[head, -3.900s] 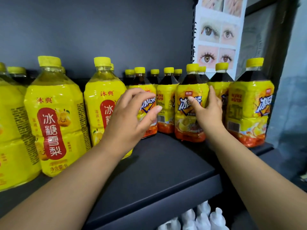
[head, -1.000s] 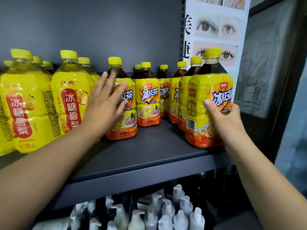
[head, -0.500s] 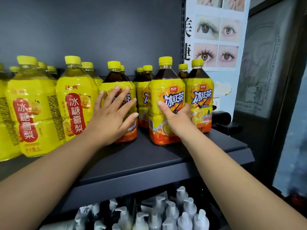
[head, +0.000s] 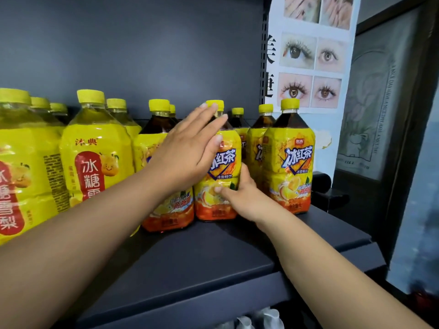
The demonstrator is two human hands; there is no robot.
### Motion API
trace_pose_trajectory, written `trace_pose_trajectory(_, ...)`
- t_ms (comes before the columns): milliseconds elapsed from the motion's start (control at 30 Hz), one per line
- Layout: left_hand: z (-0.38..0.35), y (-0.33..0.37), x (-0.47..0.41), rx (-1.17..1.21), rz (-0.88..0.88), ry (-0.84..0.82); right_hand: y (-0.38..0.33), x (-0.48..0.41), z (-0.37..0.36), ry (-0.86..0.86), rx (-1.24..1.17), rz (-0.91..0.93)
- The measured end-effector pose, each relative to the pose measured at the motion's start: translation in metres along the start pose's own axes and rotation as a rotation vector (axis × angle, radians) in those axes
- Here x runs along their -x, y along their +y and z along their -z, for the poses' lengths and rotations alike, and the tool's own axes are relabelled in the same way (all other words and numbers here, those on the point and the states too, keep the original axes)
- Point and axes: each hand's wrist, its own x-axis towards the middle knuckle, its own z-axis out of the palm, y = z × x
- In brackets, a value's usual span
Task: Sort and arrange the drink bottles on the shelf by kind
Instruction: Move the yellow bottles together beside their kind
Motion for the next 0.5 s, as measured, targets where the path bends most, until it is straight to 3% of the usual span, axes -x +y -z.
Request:
trace_pose_trajectory(100, -0.019, -0.001, -0.013, -0.236, -0.065, -0.036, -0.004, 0.003, 0.027, 0.167, -0.051, 0.167)
trace_pose_trajectory(233, -0.043, -0.009, -0.014, -0.577, -0.098, 0.043, -0.008, 0.006, 0.087, 0.746, -0.282, 0.438)
trace_pose_trajectory(300, -0.048, -0.009, -0.014, -0.621, -0.109, 0.091, 0.000, -0.007, 0.110, 0.858, -0.246, 0.374)
trace_pose_trajectory(333, -0.050, -0.009, -0.014, -0.634, -0.107, 0.114, 0.004, -0.015, 0.117, 0.806, -0.228, 0.258)
trace_pose_trajectory(400, -0.054, -0.007, -0.013, -0.641, -0.092, 0.157, 0.014, -0.027, 0.125, 0.536, -0.253, 0.031)
trace_pose_trajectory(467, -0.059, -0.004, -0.012, -0.648, -0.086, 0.194, 0.021, -0.030, 0.124, 0.222, -0.384, -0.073)
trace_pose_trajectory(500, -0.060, -0.005, -0.013, -0.656, -0.084, 0.204, 0.024, -0.030, 0.122, 0.144, -0.414, -0.078)
